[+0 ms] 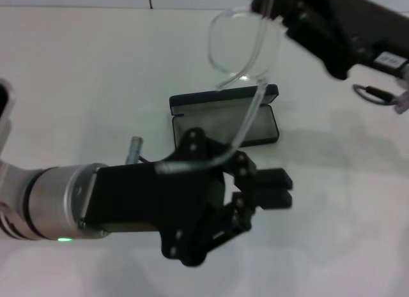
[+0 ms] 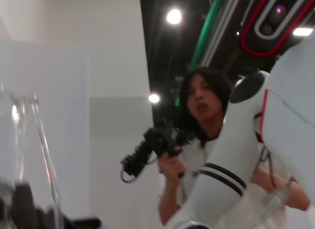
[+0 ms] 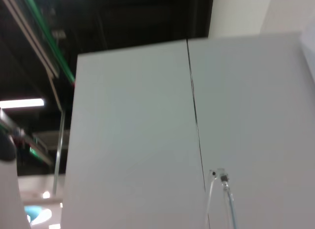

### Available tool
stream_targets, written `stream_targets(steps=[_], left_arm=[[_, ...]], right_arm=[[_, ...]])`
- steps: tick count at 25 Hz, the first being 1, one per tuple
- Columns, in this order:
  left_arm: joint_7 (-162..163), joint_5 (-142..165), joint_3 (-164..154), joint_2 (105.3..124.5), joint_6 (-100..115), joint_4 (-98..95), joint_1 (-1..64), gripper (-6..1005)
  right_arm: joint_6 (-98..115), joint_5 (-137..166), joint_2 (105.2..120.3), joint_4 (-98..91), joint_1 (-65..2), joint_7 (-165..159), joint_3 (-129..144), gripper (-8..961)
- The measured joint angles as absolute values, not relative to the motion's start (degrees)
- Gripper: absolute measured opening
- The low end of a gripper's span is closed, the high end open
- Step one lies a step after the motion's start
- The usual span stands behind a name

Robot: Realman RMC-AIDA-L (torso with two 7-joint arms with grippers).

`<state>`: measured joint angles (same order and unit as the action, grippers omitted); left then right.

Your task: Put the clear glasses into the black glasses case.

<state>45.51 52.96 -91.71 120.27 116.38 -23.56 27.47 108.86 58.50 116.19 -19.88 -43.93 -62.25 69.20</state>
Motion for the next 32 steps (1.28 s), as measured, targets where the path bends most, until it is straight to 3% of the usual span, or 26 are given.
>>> stream_targets(steps=[32], left_arm=[[46.5, 36.7, -91.6, 120.06, 114.6, -12.3, 26.9, 76]], right_arm=[[98.9, 57.5, 116.19, -23.5, -42.0, -60.3, 79.8, 67]])
